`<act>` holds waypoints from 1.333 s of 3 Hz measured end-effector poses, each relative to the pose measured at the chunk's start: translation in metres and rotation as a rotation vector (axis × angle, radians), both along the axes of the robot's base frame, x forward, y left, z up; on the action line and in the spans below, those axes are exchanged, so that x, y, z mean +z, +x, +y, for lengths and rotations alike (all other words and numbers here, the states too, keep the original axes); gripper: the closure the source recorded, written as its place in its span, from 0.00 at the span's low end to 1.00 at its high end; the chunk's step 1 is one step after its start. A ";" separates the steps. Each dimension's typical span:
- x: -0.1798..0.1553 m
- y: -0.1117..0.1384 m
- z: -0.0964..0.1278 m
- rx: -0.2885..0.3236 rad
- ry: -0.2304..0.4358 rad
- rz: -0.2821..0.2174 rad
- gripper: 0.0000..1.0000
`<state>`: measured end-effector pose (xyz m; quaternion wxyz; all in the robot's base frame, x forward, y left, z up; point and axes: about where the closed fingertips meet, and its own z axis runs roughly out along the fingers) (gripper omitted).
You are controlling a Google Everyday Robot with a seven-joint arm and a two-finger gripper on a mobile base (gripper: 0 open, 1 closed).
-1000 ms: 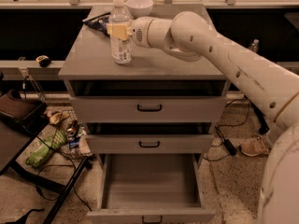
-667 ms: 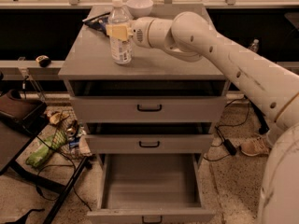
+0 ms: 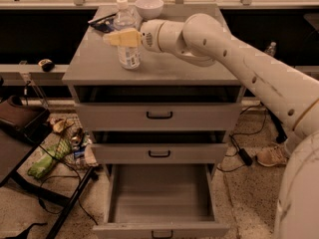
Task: Pick blue plastic bottle from bottom drawer and place on counter
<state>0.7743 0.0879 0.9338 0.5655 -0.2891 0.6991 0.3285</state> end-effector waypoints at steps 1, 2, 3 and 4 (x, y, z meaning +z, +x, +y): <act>0.000 0.000 0.000 0.000 0.000 0.000 0.00; 0.016 -0.002 -0.013 0.024 -0.057 0.005 0.00; 0.098 -0.009 -0.040 0.019 -0.152 -0.032 0.00; 0.165 -0.037 -0.099 -0.069 -0.289 -0.022 0.00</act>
Offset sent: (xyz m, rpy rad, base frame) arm -0.0133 -0.0886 0.0973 -0.3440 0.0294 0.1380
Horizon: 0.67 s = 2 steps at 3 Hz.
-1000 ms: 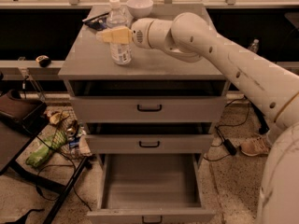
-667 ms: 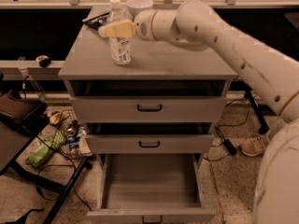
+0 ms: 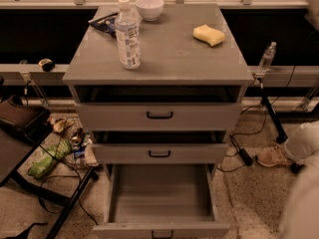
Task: Pick blue plastic bottle from bottom drawer and place on counter
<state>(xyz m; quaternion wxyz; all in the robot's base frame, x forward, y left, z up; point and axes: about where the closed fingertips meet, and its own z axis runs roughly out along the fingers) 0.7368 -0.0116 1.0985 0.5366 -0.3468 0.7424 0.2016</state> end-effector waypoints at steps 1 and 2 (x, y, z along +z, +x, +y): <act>0.015 -0.065 -0.080 -0.170 -0.163 0.113 0.00; -0.006 -0.133 -0.147 -0.353 -0.246 0.235 0.00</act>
Offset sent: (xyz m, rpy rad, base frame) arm -0.2181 -0.2264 -0.1100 -0.3679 0.4753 -0.6021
